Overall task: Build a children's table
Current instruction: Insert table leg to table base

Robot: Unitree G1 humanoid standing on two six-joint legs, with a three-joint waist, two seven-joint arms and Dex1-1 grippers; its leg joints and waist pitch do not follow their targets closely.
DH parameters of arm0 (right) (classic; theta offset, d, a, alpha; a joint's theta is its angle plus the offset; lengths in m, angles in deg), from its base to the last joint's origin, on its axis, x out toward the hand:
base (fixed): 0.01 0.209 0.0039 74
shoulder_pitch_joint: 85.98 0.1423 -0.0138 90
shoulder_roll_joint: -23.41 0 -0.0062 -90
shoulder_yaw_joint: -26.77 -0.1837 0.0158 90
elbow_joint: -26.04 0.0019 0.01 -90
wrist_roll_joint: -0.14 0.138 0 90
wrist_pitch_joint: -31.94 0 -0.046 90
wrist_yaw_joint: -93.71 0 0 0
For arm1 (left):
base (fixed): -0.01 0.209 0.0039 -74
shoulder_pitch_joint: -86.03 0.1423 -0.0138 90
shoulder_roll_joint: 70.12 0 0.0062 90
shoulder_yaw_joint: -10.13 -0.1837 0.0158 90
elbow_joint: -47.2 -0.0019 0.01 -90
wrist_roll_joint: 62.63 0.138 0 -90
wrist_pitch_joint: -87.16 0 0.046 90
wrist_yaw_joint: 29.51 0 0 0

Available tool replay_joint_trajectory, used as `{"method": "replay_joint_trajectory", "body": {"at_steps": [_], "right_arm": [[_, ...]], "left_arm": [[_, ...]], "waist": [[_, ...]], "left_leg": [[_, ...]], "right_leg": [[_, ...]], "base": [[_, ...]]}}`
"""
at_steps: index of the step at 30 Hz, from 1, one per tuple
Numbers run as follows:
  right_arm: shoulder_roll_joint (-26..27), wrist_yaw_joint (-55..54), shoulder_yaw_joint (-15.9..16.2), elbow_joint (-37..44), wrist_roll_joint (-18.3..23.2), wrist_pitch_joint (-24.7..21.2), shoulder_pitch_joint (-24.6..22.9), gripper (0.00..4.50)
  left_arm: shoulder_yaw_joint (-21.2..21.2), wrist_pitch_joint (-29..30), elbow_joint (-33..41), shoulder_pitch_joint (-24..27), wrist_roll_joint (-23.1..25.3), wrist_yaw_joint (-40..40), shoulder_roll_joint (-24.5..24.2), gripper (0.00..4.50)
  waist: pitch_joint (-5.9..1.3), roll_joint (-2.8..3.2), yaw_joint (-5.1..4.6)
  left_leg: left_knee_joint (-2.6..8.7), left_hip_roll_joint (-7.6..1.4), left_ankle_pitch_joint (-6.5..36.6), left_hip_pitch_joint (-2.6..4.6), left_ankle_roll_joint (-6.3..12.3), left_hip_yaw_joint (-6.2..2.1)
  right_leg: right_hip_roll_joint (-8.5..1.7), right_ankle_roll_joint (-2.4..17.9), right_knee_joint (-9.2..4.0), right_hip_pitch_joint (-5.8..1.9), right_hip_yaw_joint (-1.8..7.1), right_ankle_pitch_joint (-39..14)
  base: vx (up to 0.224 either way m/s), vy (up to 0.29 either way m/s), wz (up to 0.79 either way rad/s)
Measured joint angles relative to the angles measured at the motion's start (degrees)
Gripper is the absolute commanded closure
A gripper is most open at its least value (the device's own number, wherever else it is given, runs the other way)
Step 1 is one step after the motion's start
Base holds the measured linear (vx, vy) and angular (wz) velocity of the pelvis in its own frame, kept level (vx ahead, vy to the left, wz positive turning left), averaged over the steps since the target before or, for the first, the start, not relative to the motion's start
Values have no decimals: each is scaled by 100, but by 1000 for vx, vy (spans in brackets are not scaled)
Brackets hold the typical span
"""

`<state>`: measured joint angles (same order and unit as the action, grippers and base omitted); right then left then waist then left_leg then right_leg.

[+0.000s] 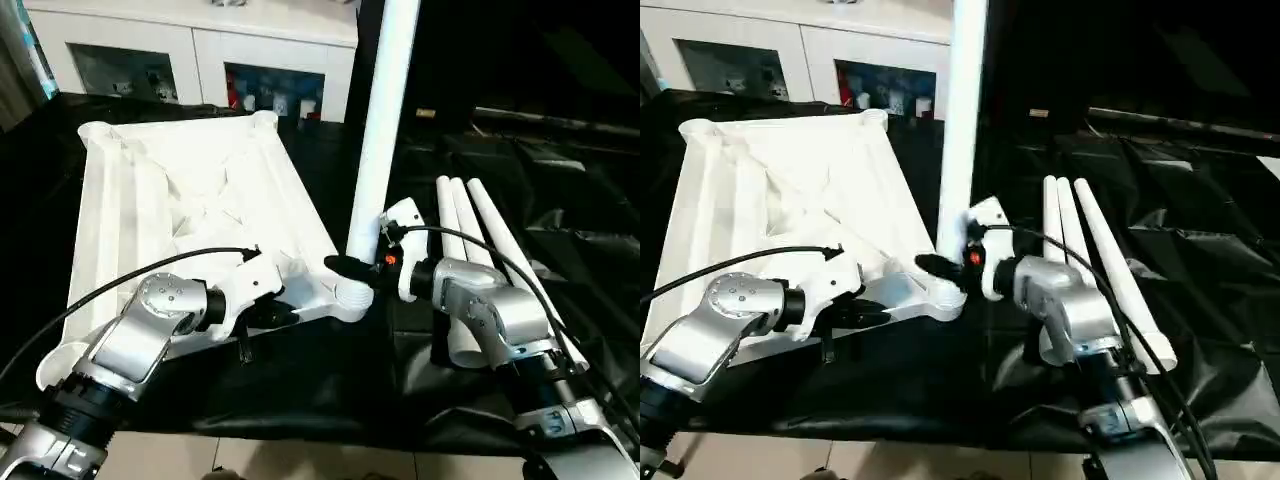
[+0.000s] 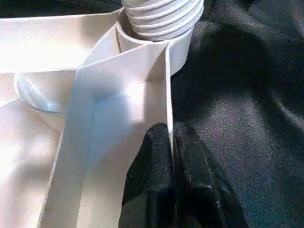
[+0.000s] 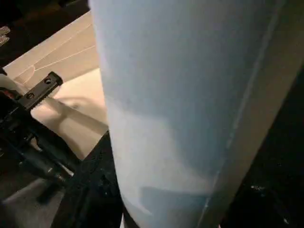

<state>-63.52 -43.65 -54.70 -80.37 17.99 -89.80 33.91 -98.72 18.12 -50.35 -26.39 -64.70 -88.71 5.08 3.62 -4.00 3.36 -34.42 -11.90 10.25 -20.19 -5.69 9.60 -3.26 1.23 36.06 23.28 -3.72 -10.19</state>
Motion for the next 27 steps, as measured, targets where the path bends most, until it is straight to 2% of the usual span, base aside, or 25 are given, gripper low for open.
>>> {"method": "replay_joint_trajectory", "body": {"at_steps": [5,10,17,23,27], "right_arm": [[53,-66,-30,-68,-19,78,1,259],[249,-233,-201,-420,-21,292,54,259],[344,-232,-334,-505,29,371,13,259],[477,-302,-546,-386,167,649,-298,259],[638,-416,-675,-365,242,910,-507,259]], "left_arm": [[-2,-26,-43,-19,2,-8,10,450],[-10,-86,-90,-33,27,0,10,450],[-9,-119,-118,-34,55,-2,-13,450],[-10,-141,-121,-34,53,-17,-18,450],[-10,-145,-180,-45,51,-16,-14,450]], "waist": [[1,2,0],[1,2,-6],[4,10,-4],[4,20,0],[0,56,-1]], "left_leg": [[0,0,0,1,0,-1],[0,0,0,3,-1,-2],[0,0,0,10,-1,-6],[1,0,0,12,-1,-8],[1,0,0,19,-1,-10]], "right_leg": [[0,0,0,0,0,0],[0,1,0,-2,0,0],[0,1,0,-9,-1,0],[0,2,0,-11,-3,1],[0,2,-1,-18,-3,1]], "base": [[0,0,0],[0,0,0],[0,0,0],[0,0,0],[0,0,0]]}}
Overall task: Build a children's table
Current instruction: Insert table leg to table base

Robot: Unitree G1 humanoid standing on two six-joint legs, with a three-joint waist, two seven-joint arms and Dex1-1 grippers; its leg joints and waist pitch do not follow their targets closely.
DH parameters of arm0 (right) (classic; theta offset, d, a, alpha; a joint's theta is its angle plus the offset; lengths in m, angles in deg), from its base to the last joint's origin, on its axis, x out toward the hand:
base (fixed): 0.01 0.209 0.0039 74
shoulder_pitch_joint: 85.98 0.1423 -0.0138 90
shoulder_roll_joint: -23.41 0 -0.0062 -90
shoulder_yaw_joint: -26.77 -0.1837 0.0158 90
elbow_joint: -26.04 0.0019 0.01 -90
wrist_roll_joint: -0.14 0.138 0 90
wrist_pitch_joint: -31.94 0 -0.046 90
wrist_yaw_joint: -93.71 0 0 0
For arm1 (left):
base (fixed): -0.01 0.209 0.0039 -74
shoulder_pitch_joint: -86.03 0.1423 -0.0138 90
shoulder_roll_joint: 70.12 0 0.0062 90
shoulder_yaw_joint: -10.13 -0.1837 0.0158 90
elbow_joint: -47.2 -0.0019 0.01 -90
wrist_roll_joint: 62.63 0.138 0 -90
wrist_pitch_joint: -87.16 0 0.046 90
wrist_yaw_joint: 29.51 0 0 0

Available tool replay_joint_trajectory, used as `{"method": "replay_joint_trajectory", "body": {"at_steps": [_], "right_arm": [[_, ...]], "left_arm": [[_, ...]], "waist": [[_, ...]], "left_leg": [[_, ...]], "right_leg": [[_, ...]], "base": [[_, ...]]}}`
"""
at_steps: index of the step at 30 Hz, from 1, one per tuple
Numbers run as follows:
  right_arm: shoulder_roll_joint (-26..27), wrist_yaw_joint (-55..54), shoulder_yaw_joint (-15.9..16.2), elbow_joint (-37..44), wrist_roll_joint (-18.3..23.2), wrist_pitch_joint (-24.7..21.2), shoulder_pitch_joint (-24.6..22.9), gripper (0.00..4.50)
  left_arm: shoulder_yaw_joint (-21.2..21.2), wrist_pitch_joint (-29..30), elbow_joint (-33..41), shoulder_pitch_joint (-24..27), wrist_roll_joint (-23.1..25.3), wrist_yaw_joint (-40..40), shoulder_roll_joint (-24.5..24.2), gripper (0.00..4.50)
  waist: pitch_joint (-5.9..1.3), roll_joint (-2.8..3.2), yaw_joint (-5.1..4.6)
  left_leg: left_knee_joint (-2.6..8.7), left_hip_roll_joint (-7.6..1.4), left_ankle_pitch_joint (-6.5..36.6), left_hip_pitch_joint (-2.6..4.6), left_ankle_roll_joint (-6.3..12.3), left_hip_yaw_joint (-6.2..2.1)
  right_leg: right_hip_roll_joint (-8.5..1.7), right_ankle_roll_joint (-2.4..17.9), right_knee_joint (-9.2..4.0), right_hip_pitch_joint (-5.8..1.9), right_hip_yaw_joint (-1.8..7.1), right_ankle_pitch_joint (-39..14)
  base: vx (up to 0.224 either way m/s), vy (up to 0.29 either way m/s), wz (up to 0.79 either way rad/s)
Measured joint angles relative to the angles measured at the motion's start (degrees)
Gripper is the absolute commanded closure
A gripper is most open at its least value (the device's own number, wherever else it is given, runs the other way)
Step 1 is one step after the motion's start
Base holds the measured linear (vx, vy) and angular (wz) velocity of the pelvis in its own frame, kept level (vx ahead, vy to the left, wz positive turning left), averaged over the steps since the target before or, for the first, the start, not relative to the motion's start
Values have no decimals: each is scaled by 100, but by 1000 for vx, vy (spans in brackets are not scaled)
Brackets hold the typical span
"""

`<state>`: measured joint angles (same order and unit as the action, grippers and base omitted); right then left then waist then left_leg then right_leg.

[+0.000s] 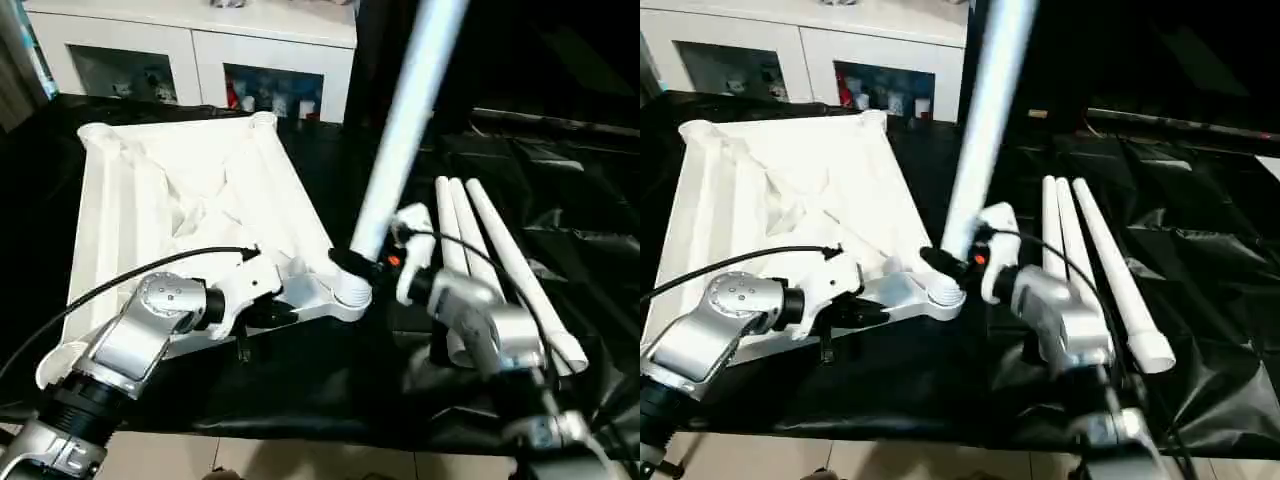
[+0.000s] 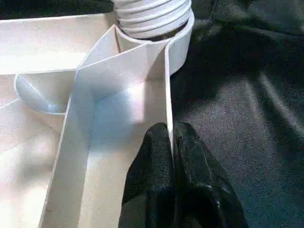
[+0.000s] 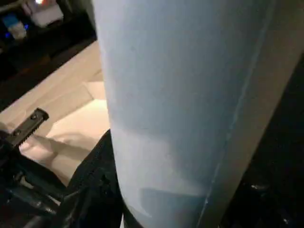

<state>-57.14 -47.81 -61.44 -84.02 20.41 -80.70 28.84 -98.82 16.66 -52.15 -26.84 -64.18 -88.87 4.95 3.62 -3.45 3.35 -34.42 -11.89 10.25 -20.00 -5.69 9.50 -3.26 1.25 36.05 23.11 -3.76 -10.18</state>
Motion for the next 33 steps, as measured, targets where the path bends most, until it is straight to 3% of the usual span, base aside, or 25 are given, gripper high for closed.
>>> {"method": "replay_joint_trajectory", "body": {"at_steps": [6,14,22,33], "right_arm": [[323,-235,-200,-104,49,622,-270,259],[410,-327,-81,-92,-132,1202,-458,259],[6,-288,612,201,-908,1449,-430,259],[-193,-46,741,136,-984,1130,-184,259]], "left_arm": [[-2,-2,-81,-29,16,15,-2,450],[-2,-3,-91,-37,24,43,-1,450],[-10,-120,-126,-37,81,79,20,450],[-100,-253,-110,-38,194,113,2,450]], "waist": [[-15,91,-8],[-16,94,-12],[-32,52,-16],[-66,-59,-25]], "left_leg": [[0,1,0,2,0,-14],[0,3,0,-1,0,-29],[2,3,0,-6,0,-27],[9,4,1,-8,1,-22]], "right_leg": [[0,0,-3,1,-7,0],[0,0,-18,0,-19,0],[0,-1,-31,0,-18,0],[0,-3,-50,-1,-15,-1]], "base": [[0,0,0],[0,0,0],[0,0,0],[0,0,0]]}}
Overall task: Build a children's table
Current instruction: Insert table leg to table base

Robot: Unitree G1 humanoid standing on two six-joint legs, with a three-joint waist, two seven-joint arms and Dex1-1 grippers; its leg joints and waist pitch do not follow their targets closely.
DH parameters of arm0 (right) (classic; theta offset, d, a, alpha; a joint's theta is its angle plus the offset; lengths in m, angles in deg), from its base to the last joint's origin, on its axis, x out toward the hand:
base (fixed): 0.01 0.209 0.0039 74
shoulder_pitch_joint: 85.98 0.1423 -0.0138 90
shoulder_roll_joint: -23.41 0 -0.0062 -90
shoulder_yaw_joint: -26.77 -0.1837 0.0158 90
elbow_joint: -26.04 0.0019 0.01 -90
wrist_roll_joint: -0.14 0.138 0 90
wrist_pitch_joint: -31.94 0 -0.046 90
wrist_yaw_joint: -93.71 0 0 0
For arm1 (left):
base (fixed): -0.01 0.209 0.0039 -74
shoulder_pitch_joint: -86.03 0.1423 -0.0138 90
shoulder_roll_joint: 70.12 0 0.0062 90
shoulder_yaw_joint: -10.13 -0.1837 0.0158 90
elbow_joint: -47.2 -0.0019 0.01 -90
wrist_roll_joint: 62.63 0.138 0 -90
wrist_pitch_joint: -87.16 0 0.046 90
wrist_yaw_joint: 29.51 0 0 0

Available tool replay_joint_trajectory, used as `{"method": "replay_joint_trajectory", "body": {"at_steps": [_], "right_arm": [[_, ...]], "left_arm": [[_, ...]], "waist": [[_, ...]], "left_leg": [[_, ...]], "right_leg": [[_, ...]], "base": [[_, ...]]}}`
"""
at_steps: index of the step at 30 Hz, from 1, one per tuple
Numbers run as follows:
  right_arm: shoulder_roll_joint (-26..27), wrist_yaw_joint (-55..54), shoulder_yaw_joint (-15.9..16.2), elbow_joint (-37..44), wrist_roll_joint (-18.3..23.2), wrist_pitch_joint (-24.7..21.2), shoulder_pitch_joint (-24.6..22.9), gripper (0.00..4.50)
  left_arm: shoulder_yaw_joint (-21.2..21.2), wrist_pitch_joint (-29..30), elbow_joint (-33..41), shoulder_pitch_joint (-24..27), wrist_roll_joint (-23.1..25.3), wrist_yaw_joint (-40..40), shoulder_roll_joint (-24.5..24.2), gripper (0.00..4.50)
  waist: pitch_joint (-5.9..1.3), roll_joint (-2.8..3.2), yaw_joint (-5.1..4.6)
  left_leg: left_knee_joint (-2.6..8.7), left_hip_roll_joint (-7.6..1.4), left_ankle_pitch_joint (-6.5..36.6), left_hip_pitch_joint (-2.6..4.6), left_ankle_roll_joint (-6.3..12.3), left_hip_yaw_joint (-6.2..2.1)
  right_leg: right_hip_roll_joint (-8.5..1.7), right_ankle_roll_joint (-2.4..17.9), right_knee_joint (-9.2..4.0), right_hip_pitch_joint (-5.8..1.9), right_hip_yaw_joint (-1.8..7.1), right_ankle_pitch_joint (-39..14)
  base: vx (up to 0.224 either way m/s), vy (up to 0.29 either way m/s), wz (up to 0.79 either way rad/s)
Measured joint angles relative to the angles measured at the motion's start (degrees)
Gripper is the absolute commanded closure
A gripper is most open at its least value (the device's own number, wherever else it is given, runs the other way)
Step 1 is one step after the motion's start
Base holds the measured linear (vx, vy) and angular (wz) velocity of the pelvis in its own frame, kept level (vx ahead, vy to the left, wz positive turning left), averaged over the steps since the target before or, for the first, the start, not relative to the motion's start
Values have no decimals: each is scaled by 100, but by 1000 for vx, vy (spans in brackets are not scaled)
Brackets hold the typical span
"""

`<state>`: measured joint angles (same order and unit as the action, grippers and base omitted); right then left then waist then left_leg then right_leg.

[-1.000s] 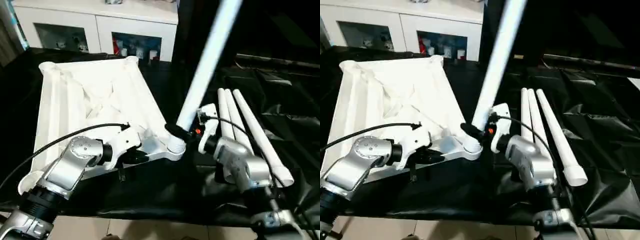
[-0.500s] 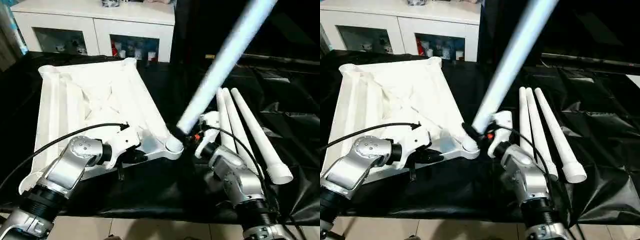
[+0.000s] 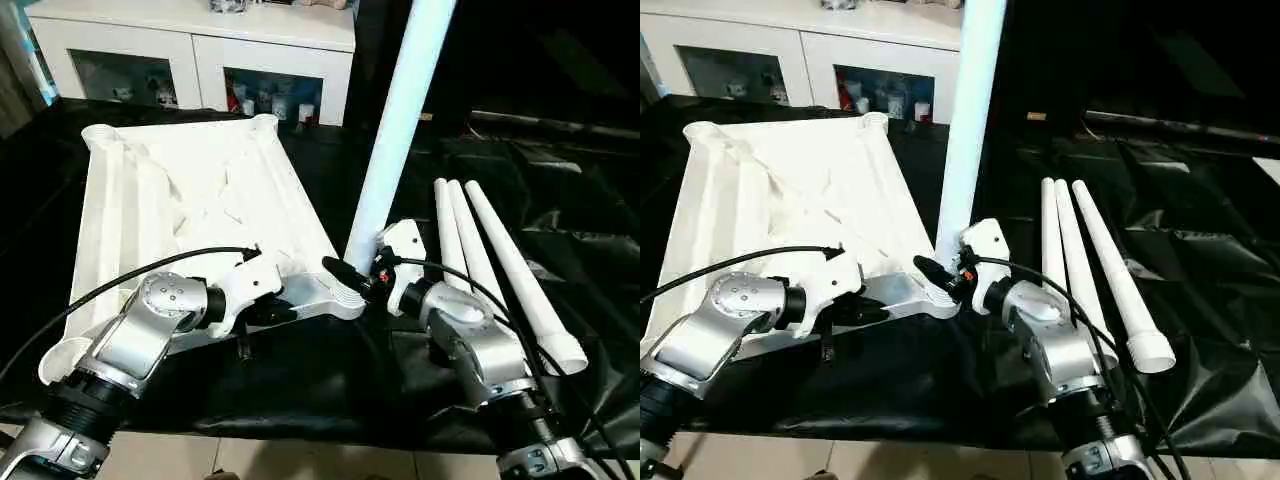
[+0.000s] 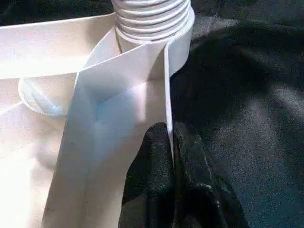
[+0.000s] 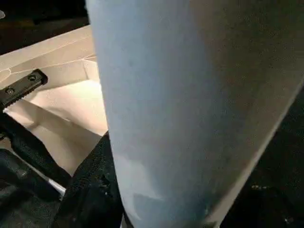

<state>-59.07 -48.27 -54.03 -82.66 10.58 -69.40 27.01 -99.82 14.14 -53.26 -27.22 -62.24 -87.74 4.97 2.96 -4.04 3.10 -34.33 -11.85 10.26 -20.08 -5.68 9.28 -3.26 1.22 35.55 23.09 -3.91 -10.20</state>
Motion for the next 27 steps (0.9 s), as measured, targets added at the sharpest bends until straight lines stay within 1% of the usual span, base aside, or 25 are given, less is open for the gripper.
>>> {"method": "replay_joint_trajectory", "body": {"at_steps": [3,5,8,11,15,17,18,23,25,27], "right_arm": [[-82,234,17,-127,52,-94,120,259],[-111,375,15,-206,113,-96,154,259],[-122,530,-89,-291,248,-72,161,259],[-123,768,-203,-397,394,-9,148,259],[-190,1080,-207,-518,494,186,128,259],[-272,1295,-175,-582,487,351,103,259],[-342,1457,-111,-603,479,456,92,259],[-485,1855,67,-606,453,629,15,259],[-574,2001,188,-604,371,702,16,259],[-585,2080,225,-631,327,741,24,259]], "left_arm": [[-33,-1,8,-10,31,-70,-25,450],[-85,-1,3,-60,60,-144,-59,450],[-136,-42,-73,-138,61,-279,-88,450],[-173,-139,-177,-214,54,-423,-125,450],[-196,-269,-304,-284,44,-594,-162,450],[-235,-373,-393,-336,40,-684,-166,450],[-241,-429,-434,-352,38,-761,-170,450],[-279,-585,-520,-382,36,-990,-226,450],[-318,-636,-565,-400,38,-1054,-238,450],[-353,-692,-618,-432,52,-1102,-259,450]], "waist": [[-24,-29,-6],[-31,-36,-8],[-35,-33,-8],[-38,-10,16],[-42,15,38],[-42,20,53],[-43,21,58],[-67,18,47],[-85,16,44],[-93,16,38]], "left_leg": [[14,0,0,2,0,0],[16,0,3,2,4,1],[17,0,10,2,14,3],[26,0,10,2,14,3],[32,0,10,2,14,4],[33,0,10,2,14,5],[33,0,10,2,14,5],[38,-1,18,4,28,7],[39,-1,22,10,32,7],[45,-1,22,15,32,7]], "right_leg": [[0,0,-21,-6,-3,0],[0,0,-28,-9,-3,0],[0,0,-33,-14,-2,0],[0,0,-33,-14,-4,0],[0,0,-33,-19,-4,0],[0,-1,-35,-27,-1,0],[0,-4,-39,-33,1,-3],[0,-10,-56,-46,1,-6],[0,-16,-56,-53,2,-11],[0,-19,-56,-55,1,-13]], "base": [[0,0,0],[0,0,0],[0,0,0],[0,0,0],[0,0,0],[0,0,0],[0,0,0],[0,0,0],[0,0,0],[0,0,0]]}}
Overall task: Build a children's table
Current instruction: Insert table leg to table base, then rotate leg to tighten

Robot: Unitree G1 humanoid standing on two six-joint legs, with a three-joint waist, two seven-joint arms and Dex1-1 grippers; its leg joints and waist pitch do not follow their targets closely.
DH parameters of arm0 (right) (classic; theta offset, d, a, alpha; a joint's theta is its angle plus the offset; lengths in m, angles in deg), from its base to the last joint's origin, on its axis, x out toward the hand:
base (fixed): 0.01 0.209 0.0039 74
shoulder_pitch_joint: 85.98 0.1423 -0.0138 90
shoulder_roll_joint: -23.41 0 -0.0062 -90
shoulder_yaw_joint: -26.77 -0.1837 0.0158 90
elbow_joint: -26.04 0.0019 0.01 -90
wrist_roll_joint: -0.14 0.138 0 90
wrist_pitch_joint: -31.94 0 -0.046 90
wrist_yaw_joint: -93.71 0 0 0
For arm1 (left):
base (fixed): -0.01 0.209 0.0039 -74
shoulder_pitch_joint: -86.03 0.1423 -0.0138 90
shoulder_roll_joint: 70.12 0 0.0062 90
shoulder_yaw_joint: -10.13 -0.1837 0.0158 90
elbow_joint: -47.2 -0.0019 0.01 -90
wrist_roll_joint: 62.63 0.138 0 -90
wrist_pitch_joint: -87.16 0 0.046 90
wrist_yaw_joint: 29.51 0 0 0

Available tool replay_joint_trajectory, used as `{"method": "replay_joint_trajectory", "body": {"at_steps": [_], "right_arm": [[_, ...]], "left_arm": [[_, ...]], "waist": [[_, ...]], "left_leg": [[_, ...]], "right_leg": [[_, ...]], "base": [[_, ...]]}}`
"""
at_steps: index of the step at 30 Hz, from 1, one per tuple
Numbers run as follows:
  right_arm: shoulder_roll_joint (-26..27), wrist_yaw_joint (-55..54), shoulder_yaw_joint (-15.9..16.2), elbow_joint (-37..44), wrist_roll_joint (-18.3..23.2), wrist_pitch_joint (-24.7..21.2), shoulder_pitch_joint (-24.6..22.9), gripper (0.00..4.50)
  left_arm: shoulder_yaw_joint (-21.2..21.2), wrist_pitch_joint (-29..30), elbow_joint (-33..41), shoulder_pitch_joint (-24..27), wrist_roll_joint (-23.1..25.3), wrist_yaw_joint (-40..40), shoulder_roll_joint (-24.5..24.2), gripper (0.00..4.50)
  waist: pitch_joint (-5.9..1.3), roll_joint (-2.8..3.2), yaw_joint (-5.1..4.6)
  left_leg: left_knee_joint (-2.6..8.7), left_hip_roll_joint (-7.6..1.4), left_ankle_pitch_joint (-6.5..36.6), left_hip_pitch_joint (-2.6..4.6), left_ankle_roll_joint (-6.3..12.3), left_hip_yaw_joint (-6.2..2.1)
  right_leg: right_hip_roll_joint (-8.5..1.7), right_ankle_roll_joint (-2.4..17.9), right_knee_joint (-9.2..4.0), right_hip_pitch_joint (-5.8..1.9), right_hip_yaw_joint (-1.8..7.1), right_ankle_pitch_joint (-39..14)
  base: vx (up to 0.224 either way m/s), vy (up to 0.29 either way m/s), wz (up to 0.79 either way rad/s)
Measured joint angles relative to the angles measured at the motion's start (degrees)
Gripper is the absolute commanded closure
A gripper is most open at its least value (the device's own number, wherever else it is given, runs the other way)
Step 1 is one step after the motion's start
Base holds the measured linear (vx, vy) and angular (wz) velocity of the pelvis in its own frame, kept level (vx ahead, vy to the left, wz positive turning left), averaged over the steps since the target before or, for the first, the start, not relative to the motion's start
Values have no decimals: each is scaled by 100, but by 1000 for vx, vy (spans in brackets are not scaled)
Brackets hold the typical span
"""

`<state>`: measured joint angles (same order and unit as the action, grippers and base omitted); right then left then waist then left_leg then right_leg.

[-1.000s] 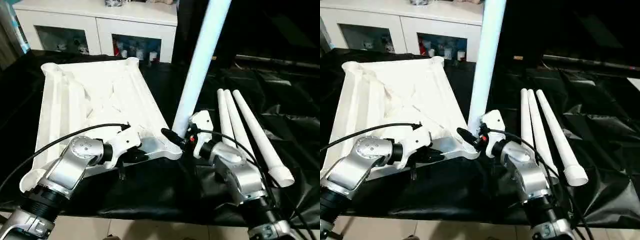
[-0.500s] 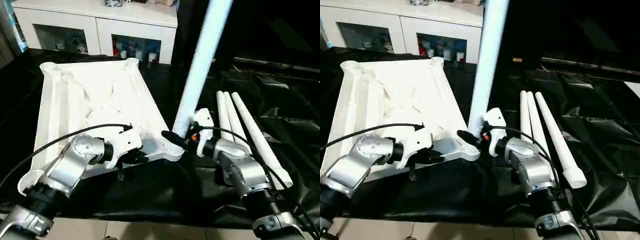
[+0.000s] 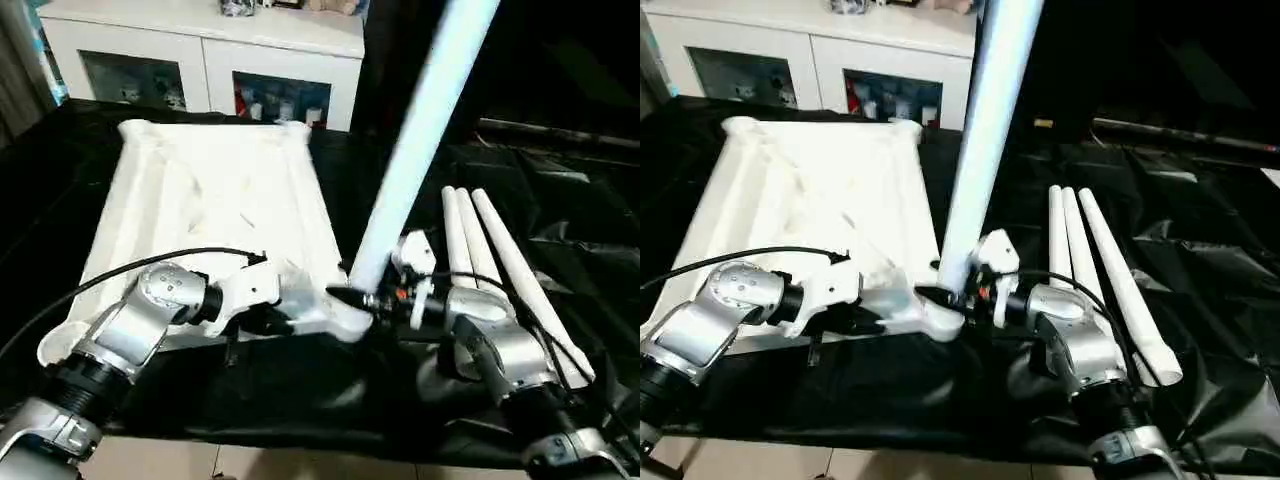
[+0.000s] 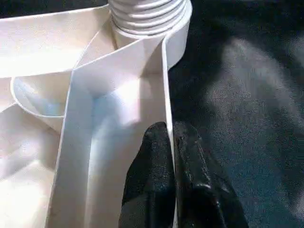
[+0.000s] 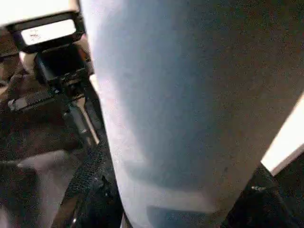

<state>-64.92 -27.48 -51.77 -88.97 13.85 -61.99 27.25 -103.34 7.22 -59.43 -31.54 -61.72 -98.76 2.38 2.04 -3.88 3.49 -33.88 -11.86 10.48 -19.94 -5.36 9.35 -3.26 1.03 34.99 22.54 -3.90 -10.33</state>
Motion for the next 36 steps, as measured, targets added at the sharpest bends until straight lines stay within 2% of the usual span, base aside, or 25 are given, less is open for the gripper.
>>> {"method": "replay_joint_trajectory", "body": {"at_steps": [10,18,23,29,32,33,34,35,36], "right_arm": [[47,59,45,-224,-61,229,56,259],[106,333,87,-305,-42,341,9,259],[145,298,82,-368,-39,435,-10,259],[229,156,62,-479,-42,481,2,259],[418,-222,9,-826,-85,609,162,259],[522,-528,-30,-1019,-116,667,268,259],[566,-709,-36,-1126,-136,701,328,259],[640,-969,-66,-1279,-185,718,413,259],[732,-1295,-97,-1455,-249,721,510,259]], "left_arm": [[-4,-128,-89,-4,48,-50,-15,450],[0,-359,-200,7,-50,-316,-139,450],[9,-403,-248,7,-48,-315,-138,450],[9,-426,-351,6,-48,-315,-130,450],[91,-407,-491,2,12,-177,-77,450],[120,-371,-554,-16,82,-41,-19,450],[142,-351,-580,-19,110,60,19,450],[196,-284,-634,-26,130,232,89,450],[228,-202,-701,-51,171,405,179,450]], "waist": [[-28,-33,-31],[-71,-100,-41],[-76,-107,-49],[-74,-105,-75],[-71,-101,-159],[-65,-92,-195],[-50,-65,-218],[-34,-38,-249],[-1,17,-316]], "left_leg": [[0,0,0,4,0,0],[34,0,1,2,-1,3],[33,0,1,10,-1,3],[47,2,2,98,-2,2],[50,2,3,147,-2,-15],[49,3,3,148,-2,-51],[51,-1,3,149,-3,-105],[62,-7,4,167,-3,-161],[77,-14,5,175,-4,-253]], "right_leg": [[0,-4,-5,-8,0,-3],[1,-7,-5,-9,-1,-22],[0,-7,-5,-13,-1,-23],[0,-15,-11,-56,-4,-43],[0,-20,-40,-72,-28,-49],[-5,-20,-80,-86,-78,-49],[-18,-21,-155,-123,-170,-50],[-23,-20,-235,-179,-253,-50],[-37,-16,-340,-279,-393,-60]], "base": [[0,0,0],[0,0,0],[0,0,0],[0,0,0],[0,0,0],[0,0,0],[-53,31,-16],[-53,51,-15],[-53,51,-15]]}}
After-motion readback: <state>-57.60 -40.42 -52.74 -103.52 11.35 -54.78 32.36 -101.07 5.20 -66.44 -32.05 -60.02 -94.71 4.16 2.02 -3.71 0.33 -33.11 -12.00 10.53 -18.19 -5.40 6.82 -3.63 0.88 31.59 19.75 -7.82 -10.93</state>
